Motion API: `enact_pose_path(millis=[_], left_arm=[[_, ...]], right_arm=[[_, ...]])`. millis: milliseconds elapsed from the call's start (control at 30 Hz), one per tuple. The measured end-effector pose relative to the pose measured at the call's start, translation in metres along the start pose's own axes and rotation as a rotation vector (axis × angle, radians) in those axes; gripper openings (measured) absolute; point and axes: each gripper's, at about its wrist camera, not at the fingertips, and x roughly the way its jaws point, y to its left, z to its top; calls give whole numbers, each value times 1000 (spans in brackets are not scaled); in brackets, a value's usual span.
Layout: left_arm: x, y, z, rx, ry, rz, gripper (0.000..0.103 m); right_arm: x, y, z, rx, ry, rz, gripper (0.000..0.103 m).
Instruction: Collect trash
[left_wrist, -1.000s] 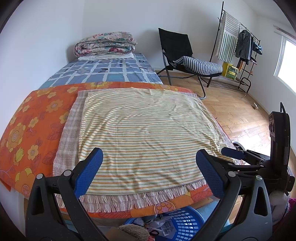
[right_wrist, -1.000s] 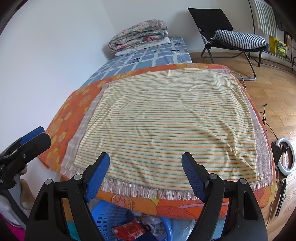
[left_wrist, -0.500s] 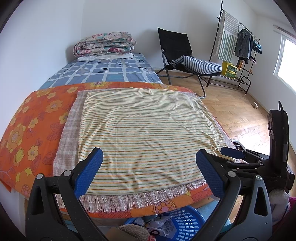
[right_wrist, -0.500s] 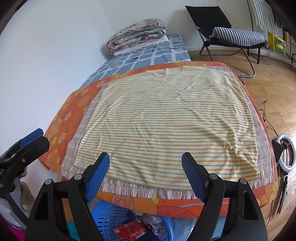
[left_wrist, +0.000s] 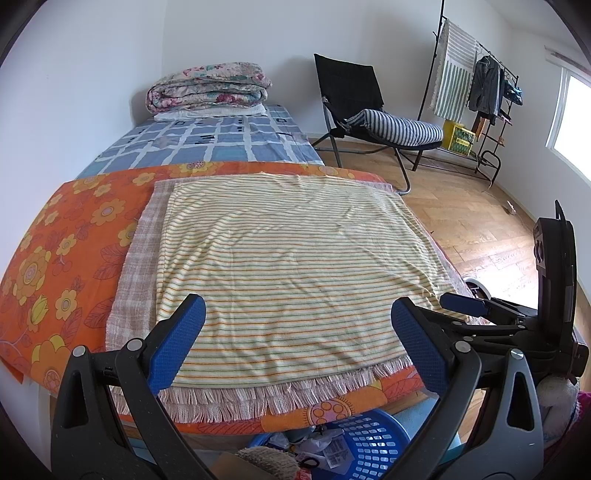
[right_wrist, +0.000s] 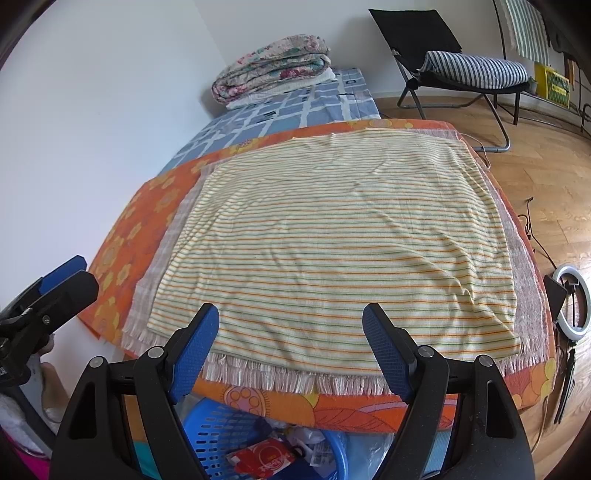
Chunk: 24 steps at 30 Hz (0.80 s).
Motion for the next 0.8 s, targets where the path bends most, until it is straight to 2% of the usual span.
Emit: enact_pose_path(millis=[800], left_arm=[[-1, 2, -10, 7, 23, -13, 102]], right_arm=[[2, 0, -2, 4, 11, 1, 80]])
